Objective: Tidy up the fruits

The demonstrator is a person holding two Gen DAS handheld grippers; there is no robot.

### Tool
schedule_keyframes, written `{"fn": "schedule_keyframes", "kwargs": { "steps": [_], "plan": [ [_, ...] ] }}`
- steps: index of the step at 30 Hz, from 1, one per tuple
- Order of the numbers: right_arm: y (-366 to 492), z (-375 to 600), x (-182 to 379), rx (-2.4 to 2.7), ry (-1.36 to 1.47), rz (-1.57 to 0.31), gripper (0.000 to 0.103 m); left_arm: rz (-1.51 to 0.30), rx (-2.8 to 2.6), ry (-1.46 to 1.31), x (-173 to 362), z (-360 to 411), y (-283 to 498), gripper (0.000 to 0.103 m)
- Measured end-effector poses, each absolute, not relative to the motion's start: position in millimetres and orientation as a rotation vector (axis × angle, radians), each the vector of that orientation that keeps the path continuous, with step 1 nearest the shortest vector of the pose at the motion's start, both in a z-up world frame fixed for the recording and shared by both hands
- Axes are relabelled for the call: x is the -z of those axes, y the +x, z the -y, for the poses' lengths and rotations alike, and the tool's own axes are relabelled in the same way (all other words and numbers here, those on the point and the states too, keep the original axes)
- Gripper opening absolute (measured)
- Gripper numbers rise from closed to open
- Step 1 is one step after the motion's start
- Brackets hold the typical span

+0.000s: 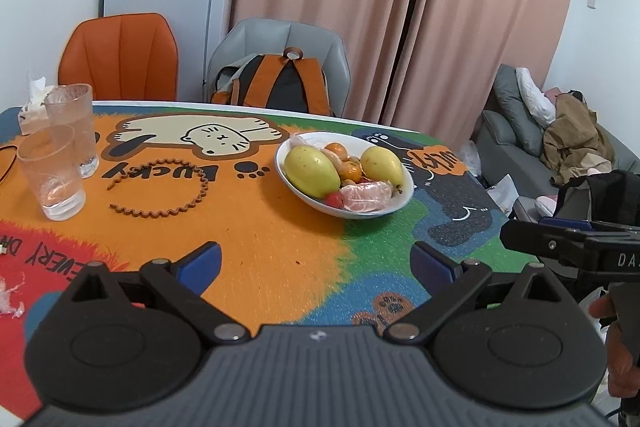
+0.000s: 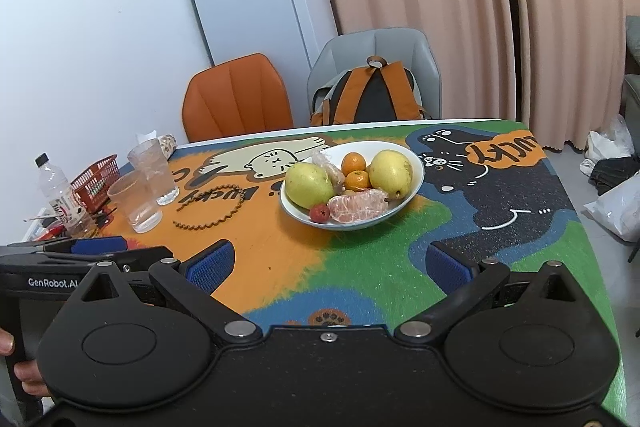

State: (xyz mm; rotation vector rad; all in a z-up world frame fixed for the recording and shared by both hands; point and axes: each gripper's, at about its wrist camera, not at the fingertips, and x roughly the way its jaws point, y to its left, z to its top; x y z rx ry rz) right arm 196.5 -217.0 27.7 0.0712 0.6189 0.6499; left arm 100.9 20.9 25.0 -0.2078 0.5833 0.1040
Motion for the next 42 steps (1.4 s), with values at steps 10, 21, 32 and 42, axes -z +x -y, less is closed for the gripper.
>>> {"fn": "schedule_keyframes", "kwargs": {
  "steps": [10,21,32,42],
  "plan": [
    [172.0,220.4,-35.3,-0.656,0.057,-0.597,0.103,-0.568,-0.119,-0.205,-28.5,-19.2,75.8,0.1],
    [149.1,224.8,-35.5,-0.656,0.056,-0.576,0.103,-0.537,-0.122,-0.18,-28.4,-16.0,50.9,0.101],
    [144.6,221.8,-40.3,-0.67,0.043,-0.561,0.103,-0.535,-0.129,-0.175,-28.2,-17.2,45.1,0.102],
    [144.0,221.7,-38.2,-0.674,0.04,-0.564,0.103,-0.534,-0.128,-0.174,-31.8,-18.9,44.4,0.103]
  ]
}}
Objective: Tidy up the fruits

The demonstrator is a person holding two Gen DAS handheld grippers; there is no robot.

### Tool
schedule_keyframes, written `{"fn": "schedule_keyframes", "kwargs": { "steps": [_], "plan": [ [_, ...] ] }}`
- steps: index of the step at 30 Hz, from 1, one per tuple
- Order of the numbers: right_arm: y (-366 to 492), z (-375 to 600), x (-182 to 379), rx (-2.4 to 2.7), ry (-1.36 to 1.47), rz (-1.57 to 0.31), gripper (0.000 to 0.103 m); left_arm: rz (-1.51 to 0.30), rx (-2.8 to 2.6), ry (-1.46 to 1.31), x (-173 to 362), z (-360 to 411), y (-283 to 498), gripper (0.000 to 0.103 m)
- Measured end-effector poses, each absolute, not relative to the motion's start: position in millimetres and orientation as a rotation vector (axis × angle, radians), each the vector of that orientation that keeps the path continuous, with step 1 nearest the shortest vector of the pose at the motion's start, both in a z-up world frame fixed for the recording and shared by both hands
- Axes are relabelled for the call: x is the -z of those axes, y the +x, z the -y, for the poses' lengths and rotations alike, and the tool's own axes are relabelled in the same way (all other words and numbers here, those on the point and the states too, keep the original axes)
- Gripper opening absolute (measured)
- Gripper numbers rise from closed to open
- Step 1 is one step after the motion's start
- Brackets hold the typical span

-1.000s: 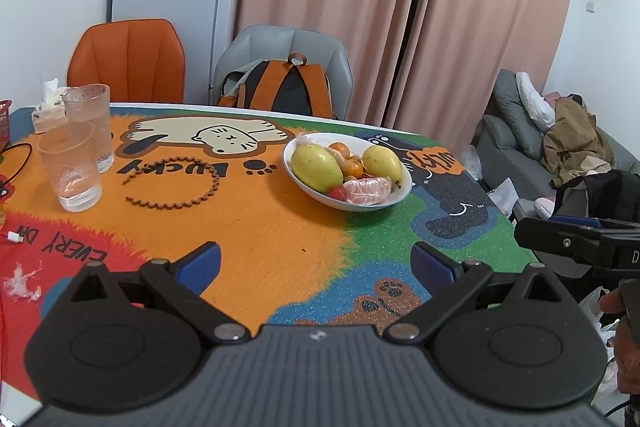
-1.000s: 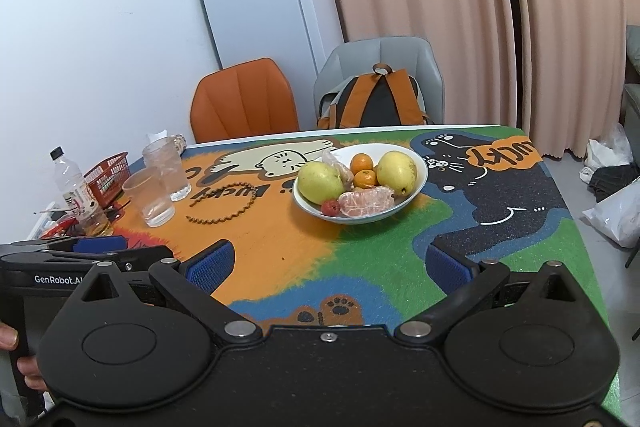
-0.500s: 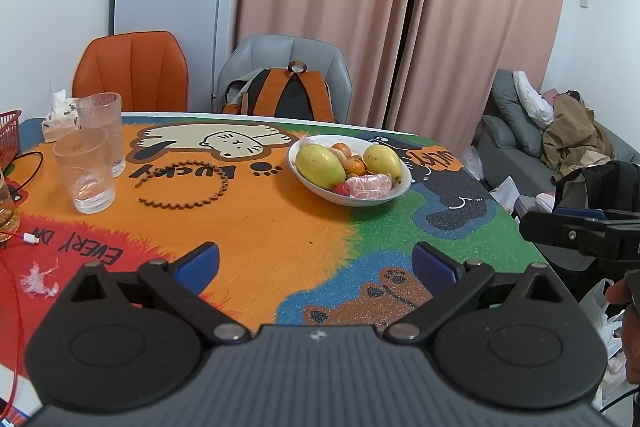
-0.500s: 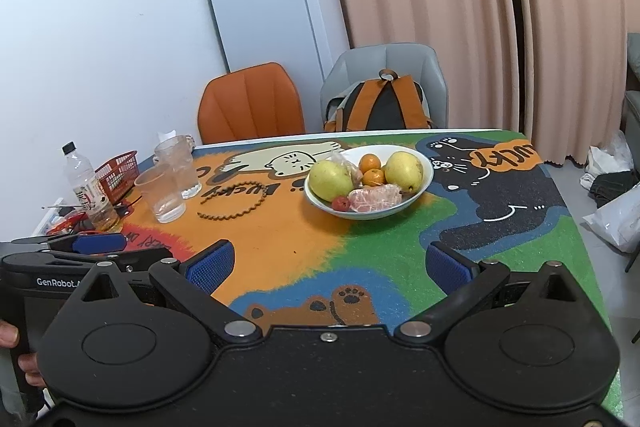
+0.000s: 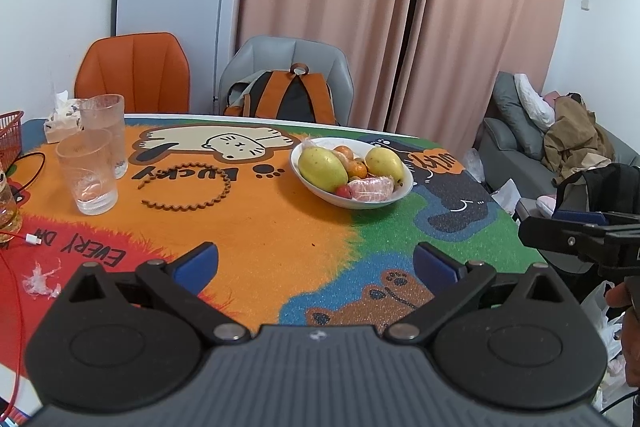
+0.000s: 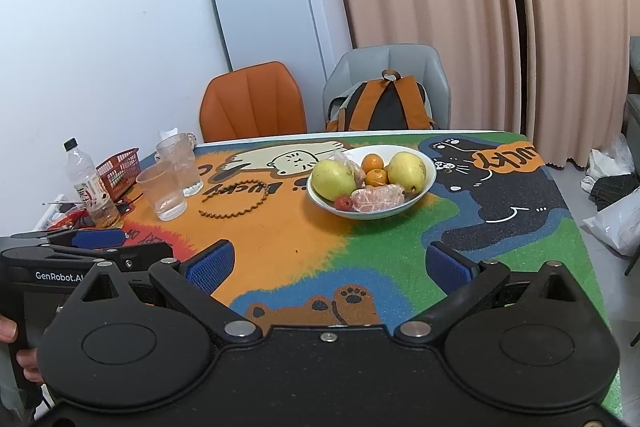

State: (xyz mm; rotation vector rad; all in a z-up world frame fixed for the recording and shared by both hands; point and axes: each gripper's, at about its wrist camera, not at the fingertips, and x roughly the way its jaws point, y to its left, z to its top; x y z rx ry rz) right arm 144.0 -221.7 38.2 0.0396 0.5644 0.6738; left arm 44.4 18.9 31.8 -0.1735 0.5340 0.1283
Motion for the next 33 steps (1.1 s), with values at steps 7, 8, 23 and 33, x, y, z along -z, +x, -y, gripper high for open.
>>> {"fn": "schedule_keyframes", "kwargs": {
  "steps": [7,8,23,33],
  "plan": [
    [143.9,224.3,-37.1,-0.672,0.046,-0.569,0.103,-0.538,-0.128,-0.166,-31.3,-16.8,46.2,0.103],
    [143.7,224.2,-37.2,-0.673,0.047,-0.568,0.103,-0.537,-0.128,-0.165,-31.6,-16.7,46.2,0.103],
    [143.5,222.6,-37.2,-0.67,0.045,-0.567,0.103,-0.536,-0.132,-0.17,-32.3,-18.6,45.5,0.103],
    [143.6,222.7,-38.1,-0.672,0.042,-0.564,0.103,-0.533,-0.133,-0.17,-32.8,-18.2,45.8,0.103]
  ]
}}
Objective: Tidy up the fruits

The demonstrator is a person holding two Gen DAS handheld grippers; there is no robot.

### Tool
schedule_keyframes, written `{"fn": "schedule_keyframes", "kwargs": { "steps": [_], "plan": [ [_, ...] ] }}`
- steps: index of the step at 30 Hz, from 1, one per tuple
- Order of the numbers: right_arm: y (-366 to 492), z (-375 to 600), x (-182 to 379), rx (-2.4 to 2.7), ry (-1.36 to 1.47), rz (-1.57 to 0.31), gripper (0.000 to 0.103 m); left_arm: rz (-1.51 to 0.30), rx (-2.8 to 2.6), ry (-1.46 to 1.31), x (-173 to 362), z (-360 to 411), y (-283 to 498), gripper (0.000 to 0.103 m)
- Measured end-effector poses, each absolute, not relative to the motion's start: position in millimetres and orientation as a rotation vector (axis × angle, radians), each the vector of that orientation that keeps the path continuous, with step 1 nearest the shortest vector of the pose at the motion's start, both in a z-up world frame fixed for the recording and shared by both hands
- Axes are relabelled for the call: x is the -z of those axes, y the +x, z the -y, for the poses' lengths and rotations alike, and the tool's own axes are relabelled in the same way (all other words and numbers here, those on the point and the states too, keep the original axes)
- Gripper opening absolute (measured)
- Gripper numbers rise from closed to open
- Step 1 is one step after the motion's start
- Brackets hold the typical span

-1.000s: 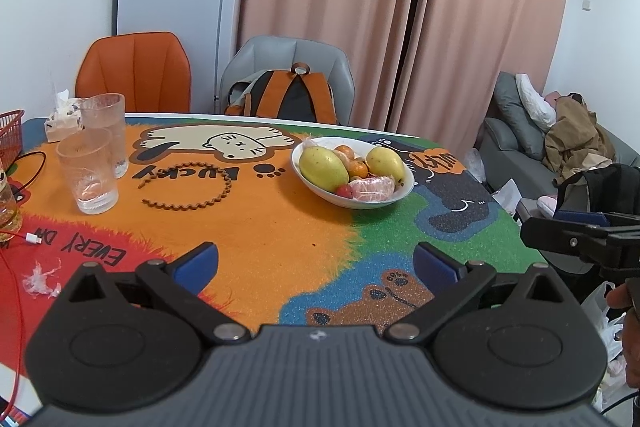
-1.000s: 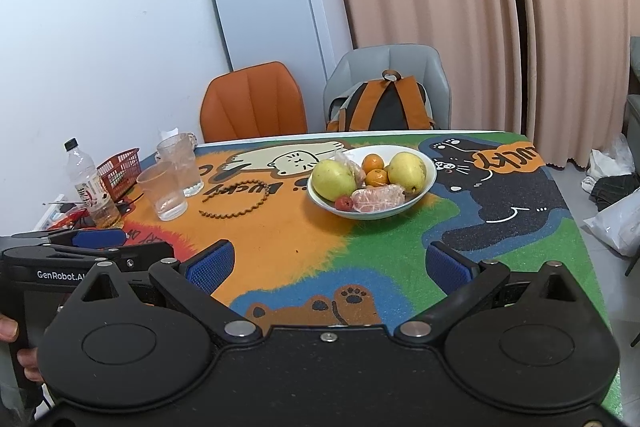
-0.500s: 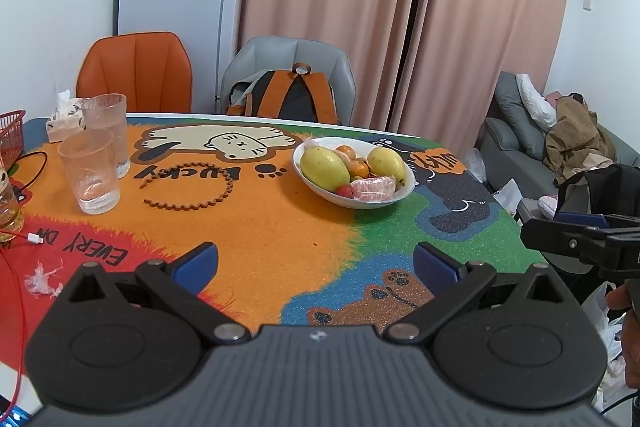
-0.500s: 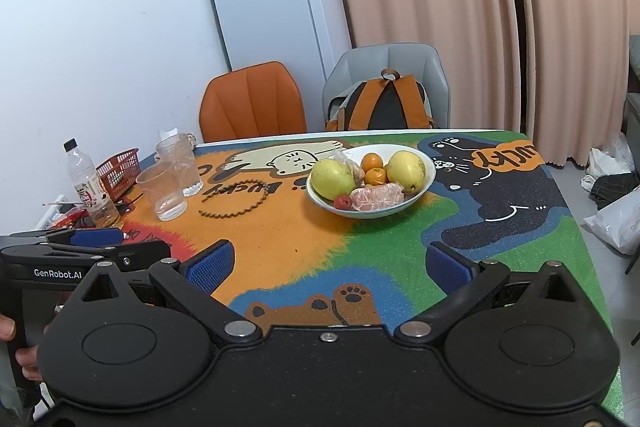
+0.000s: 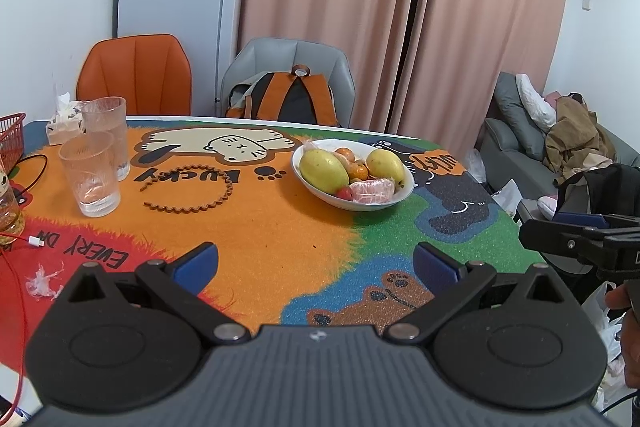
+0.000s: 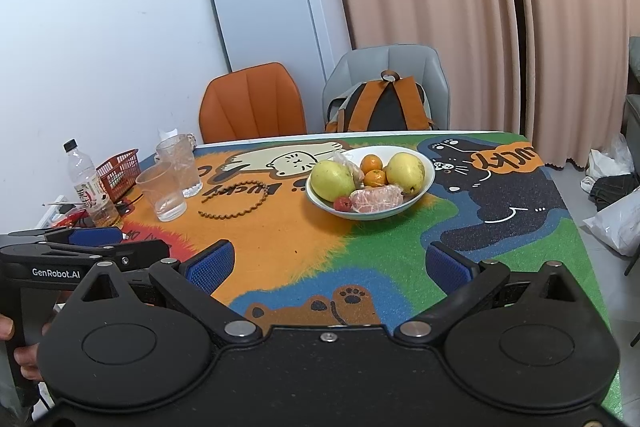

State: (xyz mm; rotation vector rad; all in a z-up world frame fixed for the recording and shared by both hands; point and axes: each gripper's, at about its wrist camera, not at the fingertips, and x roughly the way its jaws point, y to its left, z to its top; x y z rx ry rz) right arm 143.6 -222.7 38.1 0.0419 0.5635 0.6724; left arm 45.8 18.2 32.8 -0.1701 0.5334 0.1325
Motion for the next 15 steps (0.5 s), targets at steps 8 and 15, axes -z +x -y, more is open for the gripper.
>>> {"fn": "schedule_keyframes", "kwargs": {
  "steps": [8,15],
  "plan": [
    [145.1,223.0,-38.4,-0.672,0.039,-0.562,0.103,-0.531,-0.13,-0.168,-33.1,-18.1,45.7,0.103],
    [145.0,223.0,-38.5,-0.672,0.039,-0.562,0.103,-0.531,-0.126,-0.167,-33.1,-17.9,45.1,0.103]
  ]
}}
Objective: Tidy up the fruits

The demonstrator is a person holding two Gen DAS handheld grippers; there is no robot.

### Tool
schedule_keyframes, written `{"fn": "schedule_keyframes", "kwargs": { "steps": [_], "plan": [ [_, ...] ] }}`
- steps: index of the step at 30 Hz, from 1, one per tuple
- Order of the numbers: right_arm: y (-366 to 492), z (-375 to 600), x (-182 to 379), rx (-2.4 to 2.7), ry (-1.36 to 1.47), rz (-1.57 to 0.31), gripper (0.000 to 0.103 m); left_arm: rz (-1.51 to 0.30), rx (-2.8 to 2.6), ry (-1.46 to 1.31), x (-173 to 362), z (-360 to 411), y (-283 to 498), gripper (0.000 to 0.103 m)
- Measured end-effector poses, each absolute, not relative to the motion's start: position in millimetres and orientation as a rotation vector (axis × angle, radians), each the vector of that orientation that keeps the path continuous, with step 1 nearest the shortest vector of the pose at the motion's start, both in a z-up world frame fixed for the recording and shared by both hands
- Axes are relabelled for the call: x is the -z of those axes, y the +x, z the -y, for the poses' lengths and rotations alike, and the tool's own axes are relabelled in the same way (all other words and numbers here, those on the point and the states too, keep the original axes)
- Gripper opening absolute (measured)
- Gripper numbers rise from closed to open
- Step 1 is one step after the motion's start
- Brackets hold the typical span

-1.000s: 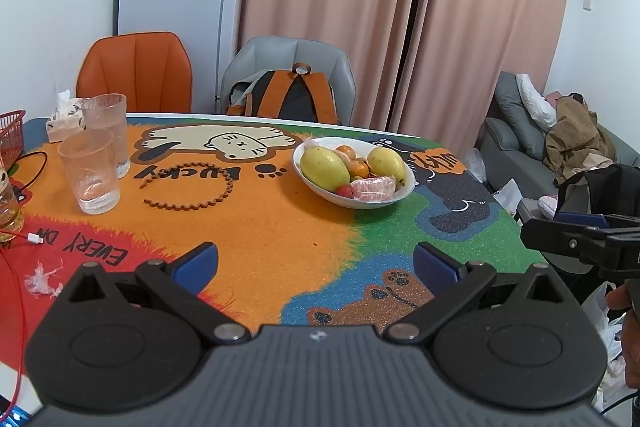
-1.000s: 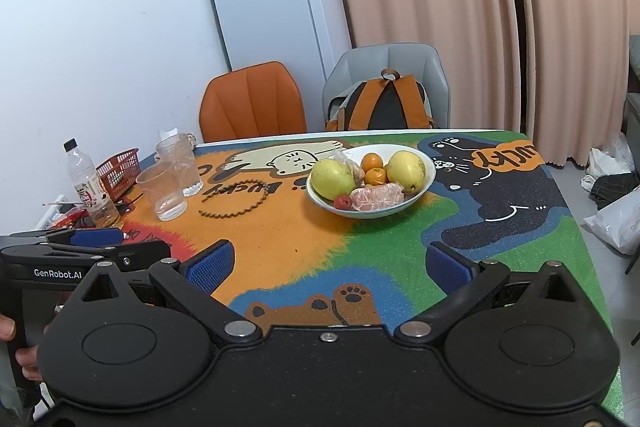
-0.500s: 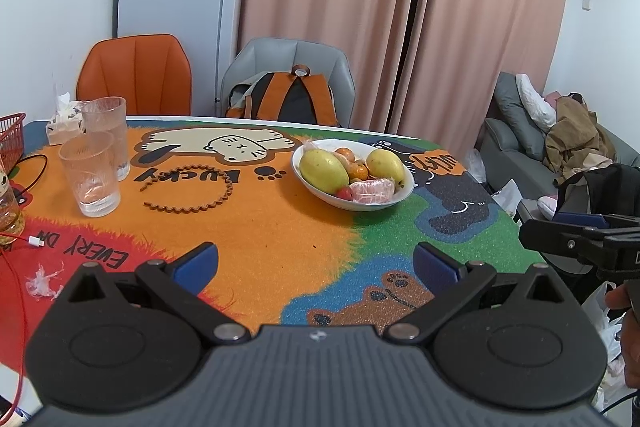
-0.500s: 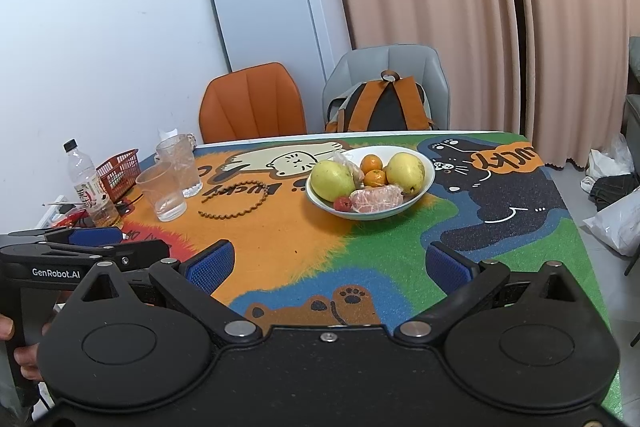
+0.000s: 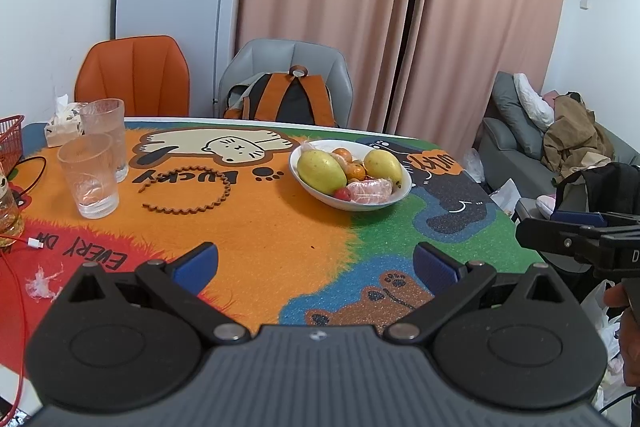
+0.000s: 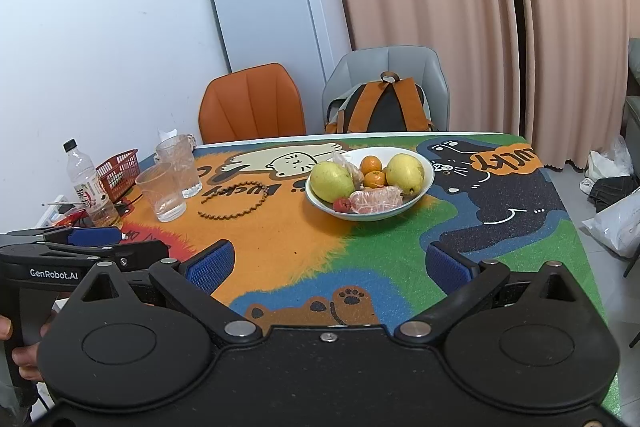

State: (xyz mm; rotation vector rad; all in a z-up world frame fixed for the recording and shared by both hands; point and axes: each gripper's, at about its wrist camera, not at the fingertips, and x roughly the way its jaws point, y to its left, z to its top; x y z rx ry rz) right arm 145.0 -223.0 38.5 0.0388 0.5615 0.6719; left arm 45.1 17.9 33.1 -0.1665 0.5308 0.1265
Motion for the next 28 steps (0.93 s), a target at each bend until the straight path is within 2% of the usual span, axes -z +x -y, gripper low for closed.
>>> {"fn": "schedule_keyframes", "kwargs": {
  "steps": [28],
  "plan": [
    [143.7,223.6,-33.9,-0.667,0.039,-0.567,0.103,-0.541,-0.127,-0.166,-31.8,-16.3,44.7,0.103]
  ]
}}
